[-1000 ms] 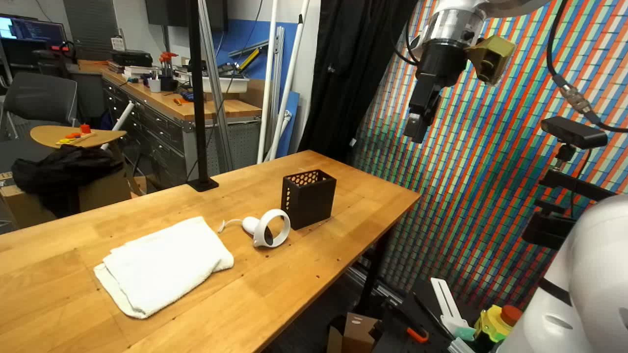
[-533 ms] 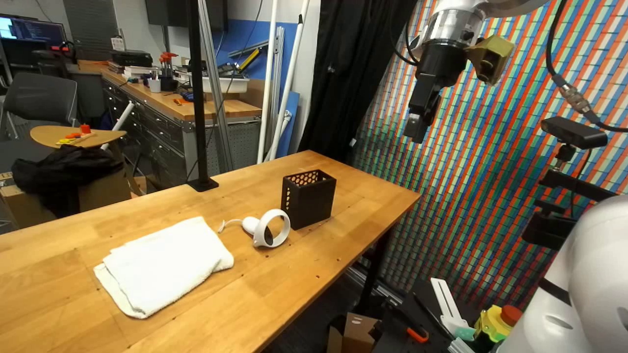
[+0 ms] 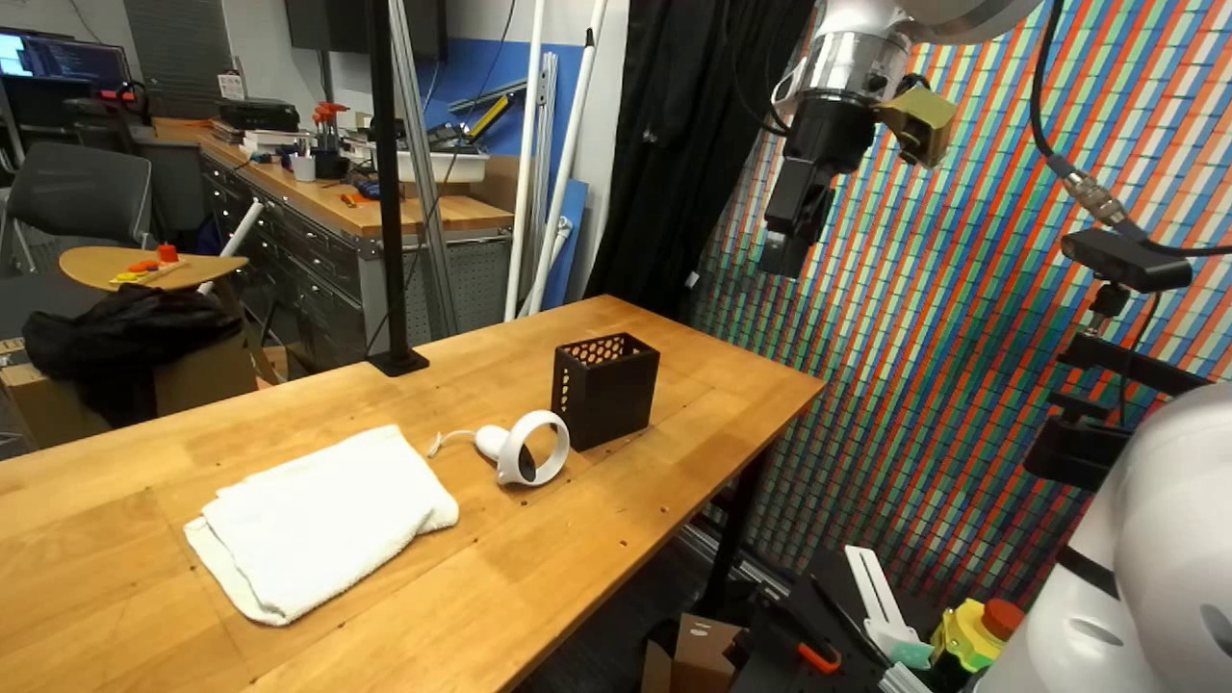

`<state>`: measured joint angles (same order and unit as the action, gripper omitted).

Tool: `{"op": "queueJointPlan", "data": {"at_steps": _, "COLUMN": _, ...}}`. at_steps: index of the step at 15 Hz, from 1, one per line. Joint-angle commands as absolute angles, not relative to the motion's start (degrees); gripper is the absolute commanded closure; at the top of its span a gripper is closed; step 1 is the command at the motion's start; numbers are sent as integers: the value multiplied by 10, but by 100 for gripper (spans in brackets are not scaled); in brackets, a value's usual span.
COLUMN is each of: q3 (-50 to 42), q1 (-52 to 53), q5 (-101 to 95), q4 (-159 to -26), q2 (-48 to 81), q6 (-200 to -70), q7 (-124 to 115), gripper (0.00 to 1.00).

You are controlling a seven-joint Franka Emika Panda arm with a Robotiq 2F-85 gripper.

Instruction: Put the towel inside the black box

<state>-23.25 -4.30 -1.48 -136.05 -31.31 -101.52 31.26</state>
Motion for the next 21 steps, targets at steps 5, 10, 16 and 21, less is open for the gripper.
{"op": "queueJointPlan", "data": {"at_steps": 5, "q3": -219, "q1": -52, "q5": -25, "q4": -1292, "q2": -216, "q6": -1099, "q7": 348, "gripper": 0}}
{"op": "queueJointPlan", "data": {"at_steps": 10, "q3": -214, "q1": -56, "q5": -22, "q4": -1242, "q2": -151, "q6": -1115, "q7": 371, "gripper": 0}}
{"op": "queueJointPlan", "data": {"at_steps": 16, "q3": -190, "q1": -62, "q5": -19, "q4": -1186, "q2": -82, "q6": -1123, "q7": 356, "gripper": 0}}
{"op": "queueJointPlan", "data": {"at_steps": 21, "q3": -169, "q1": -70, "q5": 1, "q4": -1143, "q2": -33, "q6": -1146, "q7": 329, "gripper": 0}}
